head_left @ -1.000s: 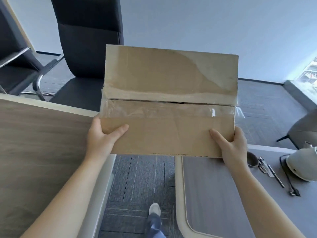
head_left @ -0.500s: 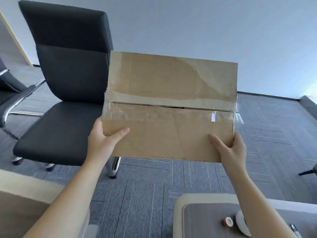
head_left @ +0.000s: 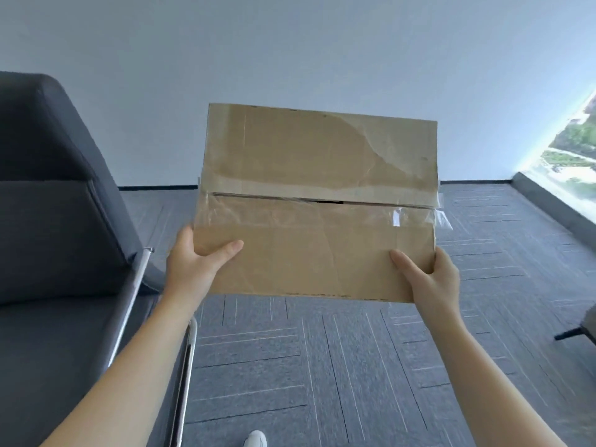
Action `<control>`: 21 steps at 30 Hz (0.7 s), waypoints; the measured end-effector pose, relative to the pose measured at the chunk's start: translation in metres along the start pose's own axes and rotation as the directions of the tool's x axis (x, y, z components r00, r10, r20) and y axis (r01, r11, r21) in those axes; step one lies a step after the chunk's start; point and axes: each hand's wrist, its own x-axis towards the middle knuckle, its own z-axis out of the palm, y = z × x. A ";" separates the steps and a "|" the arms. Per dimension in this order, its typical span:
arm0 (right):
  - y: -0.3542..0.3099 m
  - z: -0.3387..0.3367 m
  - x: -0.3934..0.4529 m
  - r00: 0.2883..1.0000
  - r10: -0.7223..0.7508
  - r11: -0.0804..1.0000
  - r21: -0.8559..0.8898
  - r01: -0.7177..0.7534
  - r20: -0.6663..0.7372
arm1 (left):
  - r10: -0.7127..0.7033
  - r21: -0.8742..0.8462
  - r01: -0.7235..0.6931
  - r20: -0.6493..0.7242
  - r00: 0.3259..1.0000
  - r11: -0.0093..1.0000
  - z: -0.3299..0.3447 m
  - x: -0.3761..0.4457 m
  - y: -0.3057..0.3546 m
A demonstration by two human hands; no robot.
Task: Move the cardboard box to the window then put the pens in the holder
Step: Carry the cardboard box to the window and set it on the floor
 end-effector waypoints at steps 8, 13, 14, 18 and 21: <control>0.012 0.001 0.131 0.984 0.034 0.999 -0.024 -0.038 -0.173 | 0.040 -0.037 -0.034 0.187 0.982 0.999 0.117 0.143 0.011; 0.039 -0.022 0.220 0.961 0.051 0.997 -0.050 -0.067 -0.273 | 0.049 -0.051 -0.036 0.281 0.958 0.998 0.218 0.215 0.010; 0.046 -0.029 0.240 0.956 0.051 0.996 -0.056 -0.071 -0.290 | 0.056 -0.056 -0.041 0.302 0.952 0.998 0.242 0.228 0.010; 0.067 -0.068 0.334 0.933 0.047 0.996 -0.054 -0.071 -0.358 | 0.097 -0.077 -0.075 0.352 0.931 0.994 0.350 0.283 0.019; 0.072 -0.103 0.404 0.920 0.037 0.997 -0.051 -0.061 -0.391 | 0.117 -0.088 -0.090 0.382 0.917 0.992 0.428 0.318 0.038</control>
